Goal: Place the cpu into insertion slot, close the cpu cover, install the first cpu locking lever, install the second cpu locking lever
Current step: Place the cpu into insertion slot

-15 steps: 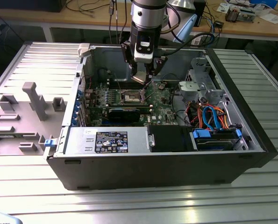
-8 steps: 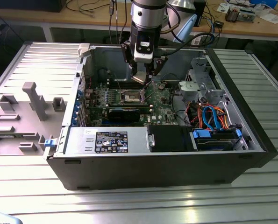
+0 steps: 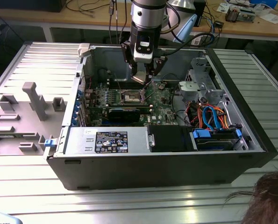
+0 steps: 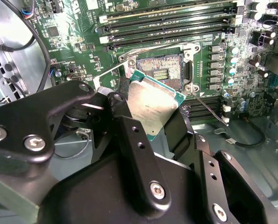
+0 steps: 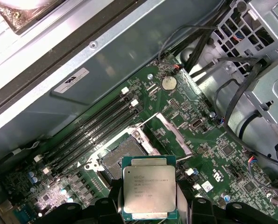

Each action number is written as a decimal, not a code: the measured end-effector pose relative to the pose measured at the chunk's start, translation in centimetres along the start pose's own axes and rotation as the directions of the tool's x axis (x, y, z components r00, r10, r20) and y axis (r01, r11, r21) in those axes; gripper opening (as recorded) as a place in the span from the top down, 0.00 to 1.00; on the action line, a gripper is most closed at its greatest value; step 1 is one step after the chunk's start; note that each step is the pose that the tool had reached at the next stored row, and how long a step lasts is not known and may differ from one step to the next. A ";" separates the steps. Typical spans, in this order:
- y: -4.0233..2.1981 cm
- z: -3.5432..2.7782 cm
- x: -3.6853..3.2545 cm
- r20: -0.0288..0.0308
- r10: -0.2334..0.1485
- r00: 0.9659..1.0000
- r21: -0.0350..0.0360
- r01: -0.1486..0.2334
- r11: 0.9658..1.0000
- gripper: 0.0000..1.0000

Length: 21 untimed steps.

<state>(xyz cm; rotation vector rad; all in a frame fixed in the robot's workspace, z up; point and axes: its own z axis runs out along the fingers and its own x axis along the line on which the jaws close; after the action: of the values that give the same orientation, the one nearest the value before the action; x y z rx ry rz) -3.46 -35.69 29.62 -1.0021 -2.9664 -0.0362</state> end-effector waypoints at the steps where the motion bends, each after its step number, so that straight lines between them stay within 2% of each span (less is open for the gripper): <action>1: 0.00 0.00 0.00 0.000 0.001 1.000 0.000 -0.001 1.000 0.45; 8: 0.00 0.00 0.00 0.000 0.005 1.000 0.000 -0.005 1.000 0.45; 14: 0.00 0.05 0.00 0.001 0.037 0.999 -0.001 -0.037 0.999 0.45; 21: 0.00 0.09 0.00 0.001 0.043 0.999 -0.001 -0.043 0.999 0.45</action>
<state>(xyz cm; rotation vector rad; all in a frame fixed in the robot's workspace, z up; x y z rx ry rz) -3.46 -35.69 29.53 -1.0660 -2.9446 -0.0366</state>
